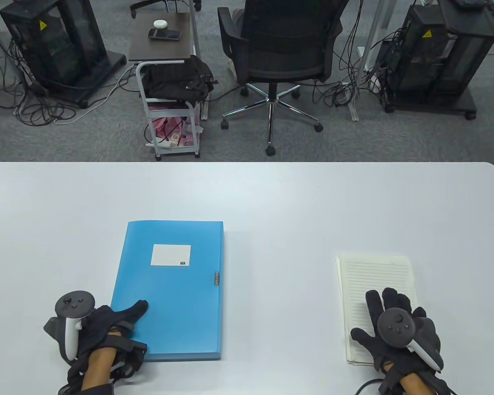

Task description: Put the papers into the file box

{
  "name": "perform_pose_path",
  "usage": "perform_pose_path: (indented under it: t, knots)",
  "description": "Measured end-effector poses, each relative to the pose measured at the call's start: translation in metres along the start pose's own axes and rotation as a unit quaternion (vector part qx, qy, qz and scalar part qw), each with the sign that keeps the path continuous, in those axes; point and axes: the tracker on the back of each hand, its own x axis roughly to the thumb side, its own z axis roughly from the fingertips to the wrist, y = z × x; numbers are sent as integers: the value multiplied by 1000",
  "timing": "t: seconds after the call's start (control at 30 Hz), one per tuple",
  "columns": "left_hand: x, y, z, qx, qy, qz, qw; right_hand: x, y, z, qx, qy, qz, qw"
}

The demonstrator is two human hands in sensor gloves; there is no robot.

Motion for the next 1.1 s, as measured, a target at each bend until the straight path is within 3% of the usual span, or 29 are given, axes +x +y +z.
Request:
perform_pose_path:
  t: [0.07,0.17,0.23,0.3,0.43,0.73,0.9,1.1]
  knots:
    - [-1,4,2,-8,-9,22,1000,0,0,0,0,-1,0,1000]
    - [-1,10,5,-21,-58,136,989,1,0,-1,1,-2,-3,1000]
    - [6,6,10,-80,-76,179,978,1,0,-2,1,-3,-6,1000]
    - [18,-2,18,-107,-122,195,967,2,0,-2,3,-4,-8,1000]
    - [36,-28,34,-153,-154,245,945,1,-1,-3,3,-1,-9,1000]
    - [53,-90,47,-176,-143,162,960,1,-2,-4,2,-3,-6,1000]
    - [56,-105,53,-180,-144,121,966,1,-2,-5,6,-4,-4,1000]
    - [67,-117,73,-146,-192,-14,970,2,-2,-4,7,-6,1,1000]
